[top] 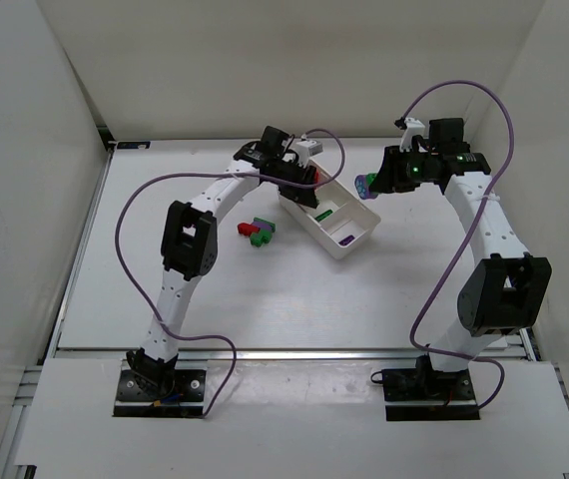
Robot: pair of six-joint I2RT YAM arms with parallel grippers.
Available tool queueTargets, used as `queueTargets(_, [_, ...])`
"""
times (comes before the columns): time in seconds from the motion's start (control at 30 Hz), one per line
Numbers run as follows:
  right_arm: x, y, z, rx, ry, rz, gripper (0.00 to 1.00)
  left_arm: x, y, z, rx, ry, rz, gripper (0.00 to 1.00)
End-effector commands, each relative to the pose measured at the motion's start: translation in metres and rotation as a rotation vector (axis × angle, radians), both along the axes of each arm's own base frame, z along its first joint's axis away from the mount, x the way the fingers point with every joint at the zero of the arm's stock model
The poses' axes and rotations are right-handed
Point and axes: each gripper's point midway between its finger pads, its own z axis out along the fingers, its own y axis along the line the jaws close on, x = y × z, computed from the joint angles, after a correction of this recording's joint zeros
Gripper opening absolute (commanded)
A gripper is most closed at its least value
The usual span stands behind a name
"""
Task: Sort the legos into containers by color
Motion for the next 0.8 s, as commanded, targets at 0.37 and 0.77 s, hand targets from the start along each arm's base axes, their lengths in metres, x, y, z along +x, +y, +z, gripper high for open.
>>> queueTargets(0.37, [0.000,0.006,0.023,0.017,-0.086,0.035,0.00,0.012,-0.009,0.070,-0.102,-0.096,0.064,0.99])
queueTargets(0.77, [-0.011,0.043,0.056,0.329,-0.061,0.212,0.00,-0.062,0.026,0.188,-0.656,0.144,-0.258,1.00])
